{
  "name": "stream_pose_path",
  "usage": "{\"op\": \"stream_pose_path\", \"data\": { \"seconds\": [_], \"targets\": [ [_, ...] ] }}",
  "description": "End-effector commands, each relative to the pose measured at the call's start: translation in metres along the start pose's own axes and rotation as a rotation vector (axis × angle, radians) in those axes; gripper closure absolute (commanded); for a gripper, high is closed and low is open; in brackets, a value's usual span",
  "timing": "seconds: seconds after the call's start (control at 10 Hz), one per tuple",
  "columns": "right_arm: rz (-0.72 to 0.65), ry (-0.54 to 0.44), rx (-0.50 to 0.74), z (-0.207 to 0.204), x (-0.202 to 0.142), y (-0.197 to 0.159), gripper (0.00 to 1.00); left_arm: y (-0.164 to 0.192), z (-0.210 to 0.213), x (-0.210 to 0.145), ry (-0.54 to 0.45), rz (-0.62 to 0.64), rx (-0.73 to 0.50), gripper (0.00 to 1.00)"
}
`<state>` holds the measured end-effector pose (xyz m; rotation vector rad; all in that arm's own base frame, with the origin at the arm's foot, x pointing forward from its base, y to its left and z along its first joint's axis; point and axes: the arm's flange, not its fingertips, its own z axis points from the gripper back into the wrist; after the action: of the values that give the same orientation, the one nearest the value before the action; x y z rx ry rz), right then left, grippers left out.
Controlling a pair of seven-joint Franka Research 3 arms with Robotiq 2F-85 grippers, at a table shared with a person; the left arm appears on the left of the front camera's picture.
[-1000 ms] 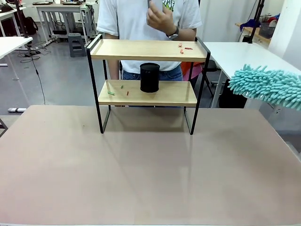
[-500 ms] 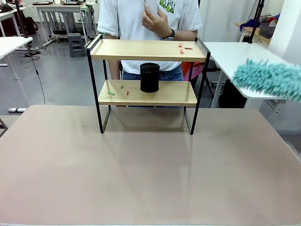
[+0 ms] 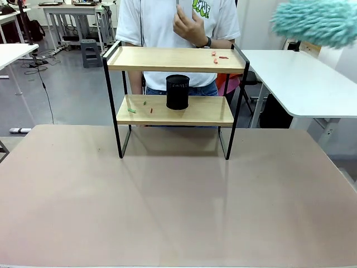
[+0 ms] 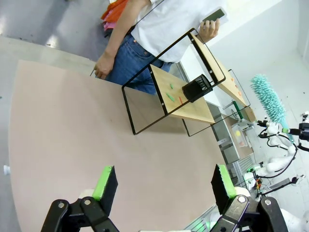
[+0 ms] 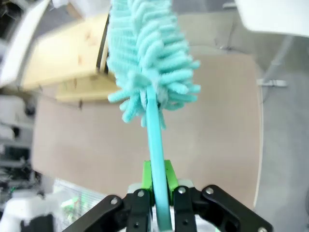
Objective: Clean the shelf.
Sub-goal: Clean the specific tier of the Shelf with the Duster once objects are removed.
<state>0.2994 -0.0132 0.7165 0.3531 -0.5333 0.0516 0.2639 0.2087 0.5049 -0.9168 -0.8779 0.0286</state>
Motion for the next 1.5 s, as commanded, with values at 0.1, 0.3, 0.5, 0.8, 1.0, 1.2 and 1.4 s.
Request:
{"op": "stream_pose_path", "data": {
  "seconds": [0.1, 0.3, 0.5, 0.8, 1.0, 1.2, 1.4],
  "targets": [
    [-0.054, -0.041, -0.012, 0.021, 0.0, -0.023, 0.88, -0.001, -0.001, 0.001, -0.015, -0.022, -0.013, 0.0],
    [-0.009, -0.003, 0.006, 0.003, -0.001, -0.008, 0.88, -0.001, -0.001, 0.001, -0.015, -0.022, -0.013, 0.0],
    [0.049, -0.042, 0.006, -0.007, 0.025, 0.028, 0.88, -0.001, -0.001, 0.001, -0.015, -0.022, -0.013, 0.0],
    [0.001, -0.066, -0.038, -0.048, 0.058, 0.089, 0.88, -0.001, -0.001, 0.001, -0.015, -0.022, -0.013, 0.0],
    [-0.018, -0.058, -0.08, -0.076, 0.056, 0.118, 0.88, -0.001, -0.001, 0.001, -0.015, -0.022, -0.013, 0.0],
    [-0.05, -0.096, -0.171, -0.097, 0.045, 0.132, 0.88, -0.001, -0.001, 0.001, -0.015, -0.022, -0.013, 0.0],
    [-0.045, -0.077, -0.192, -0.108, 0.041, 0.136, 0.88, -0.001, -0.001, 0.001, -0.015, -0.022, -0.013, 0.0]
  ]
}}
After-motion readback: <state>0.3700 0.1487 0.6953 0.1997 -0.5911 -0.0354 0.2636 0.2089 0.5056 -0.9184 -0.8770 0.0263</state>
